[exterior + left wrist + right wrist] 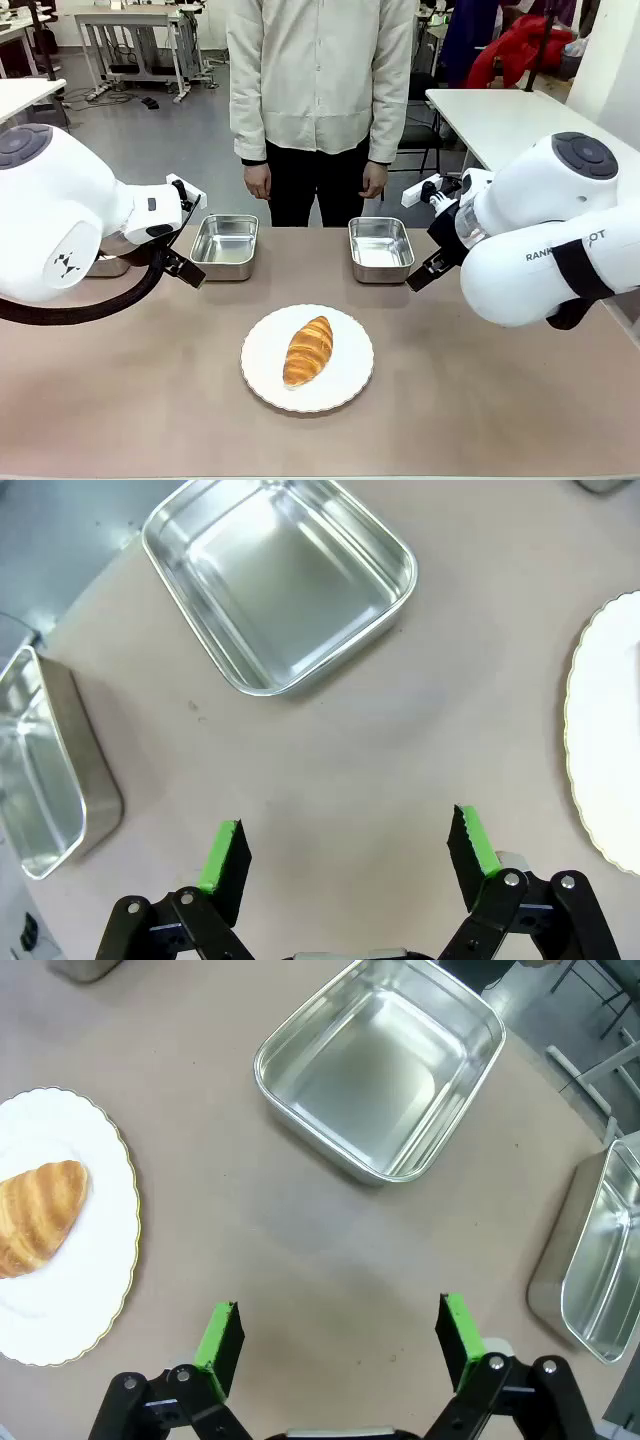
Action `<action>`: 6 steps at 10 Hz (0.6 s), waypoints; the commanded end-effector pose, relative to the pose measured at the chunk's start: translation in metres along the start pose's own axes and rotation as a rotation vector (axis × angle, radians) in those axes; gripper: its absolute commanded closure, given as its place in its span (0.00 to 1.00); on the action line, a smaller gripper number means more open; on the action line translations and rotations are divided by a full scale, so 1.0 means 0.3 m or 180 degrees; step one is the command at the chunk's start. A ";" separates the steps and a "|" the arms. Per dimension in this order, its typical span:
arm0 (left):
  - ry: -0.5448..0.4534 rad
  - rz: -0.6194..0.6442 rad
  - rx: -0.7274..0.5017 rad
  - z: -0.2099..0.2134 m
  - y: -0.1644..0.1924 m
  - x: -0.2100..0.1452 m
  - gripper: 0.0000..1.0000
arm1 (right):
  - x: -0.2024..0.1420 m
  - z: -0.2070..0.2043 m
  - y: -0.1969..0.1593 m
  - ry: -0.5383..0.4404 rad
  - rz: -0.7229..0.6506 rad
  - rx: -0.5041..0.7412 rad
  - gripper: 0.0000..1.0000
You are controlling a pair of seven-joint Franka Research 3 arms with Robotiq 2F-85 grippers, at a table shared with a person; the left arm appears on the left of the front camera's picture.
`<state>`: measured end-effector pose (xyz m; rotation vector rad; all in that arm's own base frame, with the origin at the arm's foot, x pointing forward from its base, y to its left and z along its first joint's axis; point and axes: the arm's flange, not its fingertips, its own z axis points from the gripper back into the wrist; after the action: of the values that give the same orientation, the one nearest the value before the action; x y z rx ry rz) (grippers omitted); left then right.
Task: Place the bread in the container.
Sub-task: Place the Butter Roll into the Airtight Container indicated by the human.
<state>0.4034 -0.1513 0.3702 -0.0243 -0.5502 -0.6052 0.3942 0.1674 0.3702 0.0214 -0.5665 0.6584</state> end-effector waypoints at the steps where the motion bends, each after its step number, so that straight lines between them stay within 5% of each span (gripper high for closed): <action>1: -0.0001 0.0000 0.0000 0.000 0.000 0.000 0.00 | 0.000 0.000 0.000 0.0000 0.0000 0.0000 0.00; 6: -0.0001 0.0000 0.0000 0.000 0.000 0.000 0.00 | 0.000 0.000 0.000 0.0000 0.0000 0.0000 0.00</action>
<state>0.4034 -0.1513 0.3702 -0.0245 -0.5502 -0.6048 0.3942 0.1676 0.3694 0.0207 -0.5645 0.6594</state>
